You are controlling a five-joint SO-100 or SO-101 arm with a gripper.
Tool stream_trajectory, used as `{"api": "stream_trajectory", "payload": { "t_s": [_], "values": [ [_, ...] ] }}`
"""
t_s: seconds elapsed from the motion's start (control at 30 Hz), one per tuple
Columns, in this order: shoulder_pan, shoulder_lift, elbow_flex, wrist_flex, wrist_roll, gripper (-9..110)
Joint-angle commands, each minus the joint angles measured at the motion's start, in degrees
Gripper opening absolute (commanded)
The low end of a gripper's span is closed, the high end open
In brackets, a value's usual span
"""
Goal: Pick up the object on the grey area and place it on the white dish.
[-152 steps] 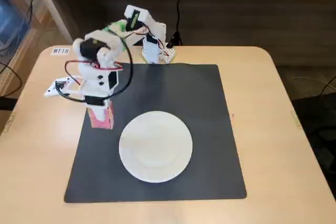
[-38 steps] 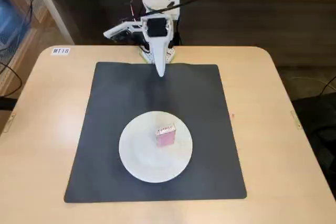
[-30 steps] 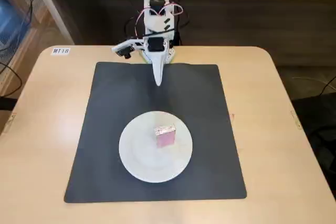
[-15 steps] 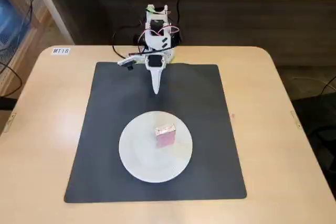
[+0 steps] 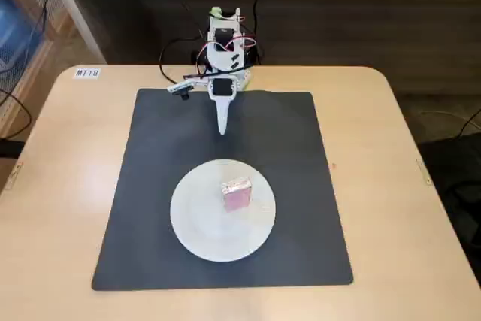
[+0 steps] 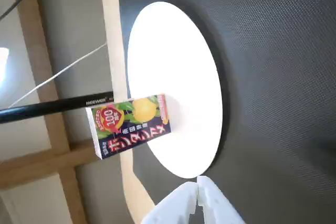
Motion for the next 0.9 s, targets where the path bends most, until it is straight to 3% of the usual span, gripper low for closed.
{"api": "stream_trajectory", "payload": {
  "t_s": [0.0,0.87],
  "values": [
    [-0.9,1.3,5.3,-0.4,-1.1,0],
    [-0.9,1.3,5.3,-0.5,-1.0,0]
  ]
}}
